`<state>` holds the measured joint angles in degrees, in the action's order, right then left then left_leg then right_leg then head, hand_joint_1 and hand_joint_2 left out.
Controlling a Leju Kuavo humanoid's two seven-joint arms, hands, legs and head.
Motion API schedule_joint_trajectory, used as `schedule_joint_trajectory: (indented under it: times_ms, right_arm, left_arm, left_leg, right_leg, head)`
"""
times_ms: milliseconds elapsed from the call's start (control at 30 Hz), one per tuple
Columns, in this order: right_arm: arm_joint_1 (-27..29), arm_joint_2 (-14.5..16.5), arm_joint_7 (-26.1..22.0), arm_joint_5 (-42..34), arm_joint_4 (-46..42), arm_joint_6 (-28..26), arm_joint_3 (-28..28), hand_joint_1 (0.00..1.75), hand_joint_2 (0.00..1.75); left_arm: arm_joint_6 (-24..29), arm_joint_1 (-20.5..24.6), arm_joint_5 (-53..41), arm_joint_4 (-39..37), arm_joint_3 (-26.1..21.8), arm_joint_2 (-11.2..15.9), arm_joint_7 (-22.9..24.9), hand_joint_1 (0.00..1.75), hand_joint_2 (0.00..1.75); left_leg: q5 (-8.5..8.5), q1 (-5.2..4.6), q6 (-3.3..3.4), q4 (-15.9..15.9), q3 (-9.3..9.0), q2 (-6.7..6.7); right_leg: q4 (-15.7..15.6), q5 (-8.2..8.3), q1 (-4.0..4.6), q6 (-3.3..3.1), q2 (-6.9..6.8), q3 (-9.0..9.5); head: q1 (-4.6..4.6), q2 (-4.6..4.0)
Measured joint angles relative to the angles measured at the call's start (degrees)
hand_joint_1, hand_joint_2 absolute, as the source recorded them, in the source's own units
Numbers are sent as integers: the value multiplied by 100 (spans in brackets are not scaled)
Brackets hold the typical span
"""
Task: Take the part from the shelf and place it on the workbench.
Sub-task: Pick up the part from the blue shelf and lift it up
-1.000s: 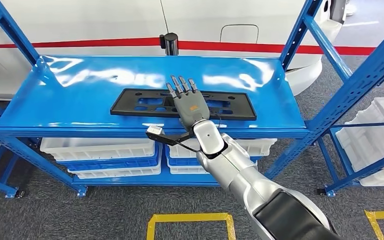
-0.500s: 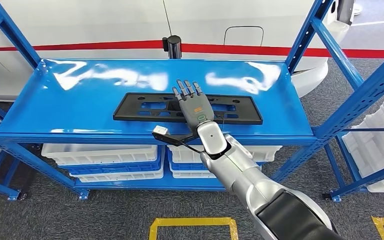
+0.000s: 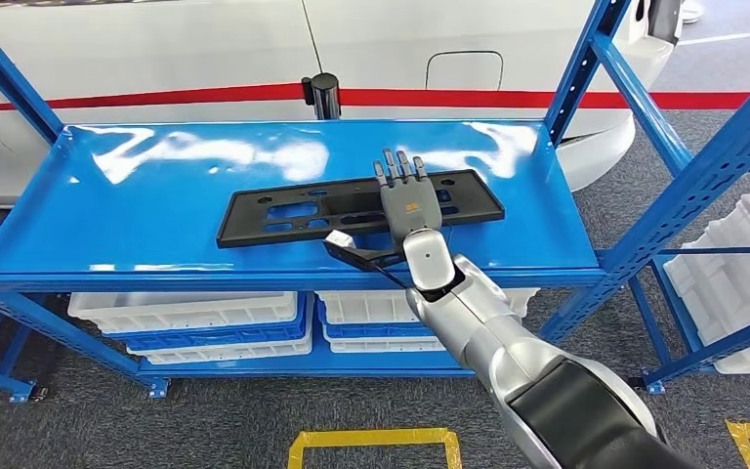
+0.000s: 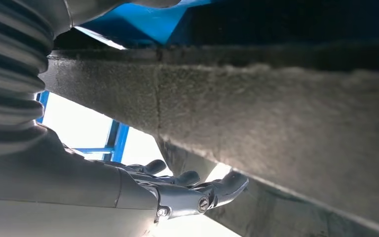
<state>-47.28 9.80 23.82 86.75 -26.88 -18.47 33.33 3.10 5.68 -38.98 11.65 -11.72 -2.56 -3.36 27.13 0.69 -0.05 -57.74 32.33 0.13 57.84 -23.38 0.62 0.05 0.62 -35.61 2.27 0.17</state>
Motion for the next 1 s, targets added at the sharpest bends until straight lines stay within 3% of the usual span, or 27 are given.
schedule_joint_trajectory:
  times_ms: [433, 567, 700, 1000]
  right_arm:
    - [-86, -5, -63, 154, 270, 186, -55, 6, 175]
    - [-87, 16, -182, 215, 292, 179, -52, 50, 175]
    - [-59, 36, -358, 221, 322, 88, 71, 120, 175]
    - [6, 76, -694, 222, 382, -109, 619, 147, 175]
  left_arm:
    - [56, 1, -110, 0, -57, -17, -40, 0, 0]
    - [66, 1, -162, 0, -63, -17, -49, 0, 0]
    - [64, 9, -249, 0, -78, -22, -53, 0, 0]
    - [52, 43, -381, 0, -81, -43, -71, 0, 0]
  left_leg:
    - [0, -34, -5, 2, -64, -2]
    - [1, -38, -5, 2, -67, 0]
    - [1, -38, -4, 2, -68, 2]
    - [1, -37, -4, 2, -66, 2]
  right_leg:
    - [-17, 1, -30, 3, -2, 77]
    - [-17, 1, -32, 3, -2, 78]
    - [-17, 1, -32, 3, -1, 78]
    - [-17, 1, -31, 3, -2, 76]
  head:
    - [-2, -1]
    - [-2, -1]
    - [-2, 0]
    - [-2, -1]
